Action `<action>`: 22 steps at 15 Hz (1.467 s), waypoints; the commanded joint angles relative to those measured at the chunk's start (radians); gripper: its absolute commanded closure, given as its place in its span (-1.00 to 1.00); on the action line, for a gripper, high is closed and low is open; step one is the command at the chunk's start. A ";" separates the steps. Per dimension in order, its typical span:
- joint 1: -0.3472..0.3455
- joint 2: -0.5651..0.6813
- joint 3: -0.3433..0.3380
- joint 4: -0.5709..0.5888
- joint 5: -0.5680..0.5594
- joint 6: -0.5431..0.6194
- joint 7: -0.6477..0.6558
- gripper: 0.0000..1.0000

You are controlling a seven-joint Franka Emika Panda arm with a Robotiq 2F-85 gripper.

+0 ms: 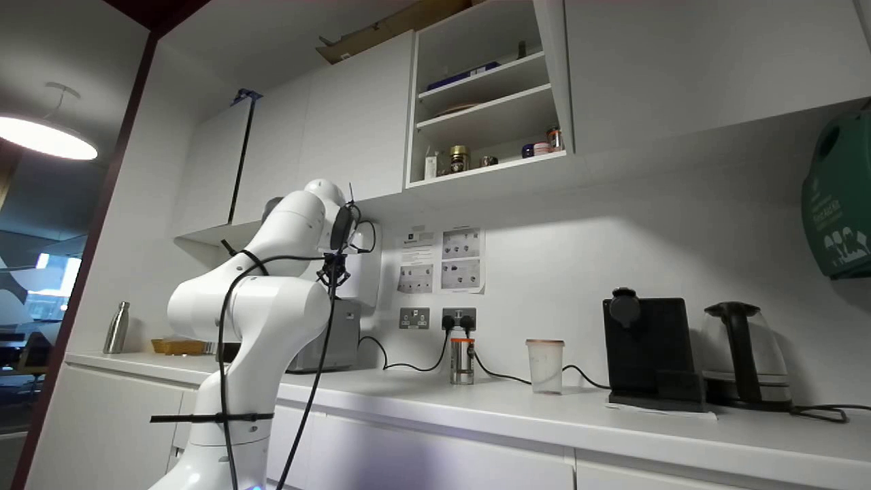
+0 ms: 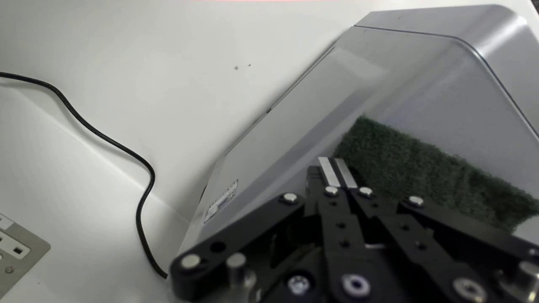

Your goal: Wipe the top of the microwave with the grey object

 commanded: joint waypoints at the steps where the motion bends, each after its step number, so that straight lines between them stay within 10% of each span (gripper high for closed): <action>1: -0.034 -0.120 0.007 -0.200 0.024 0.028 -0.004 1.00; 10: -0.041 -0.258 0.015 -0.464 0.091 0.075 -0.016 1.00; 22: -0.018 -0.226 0.012 -0.373 0.056 0.041 -0.016 1.00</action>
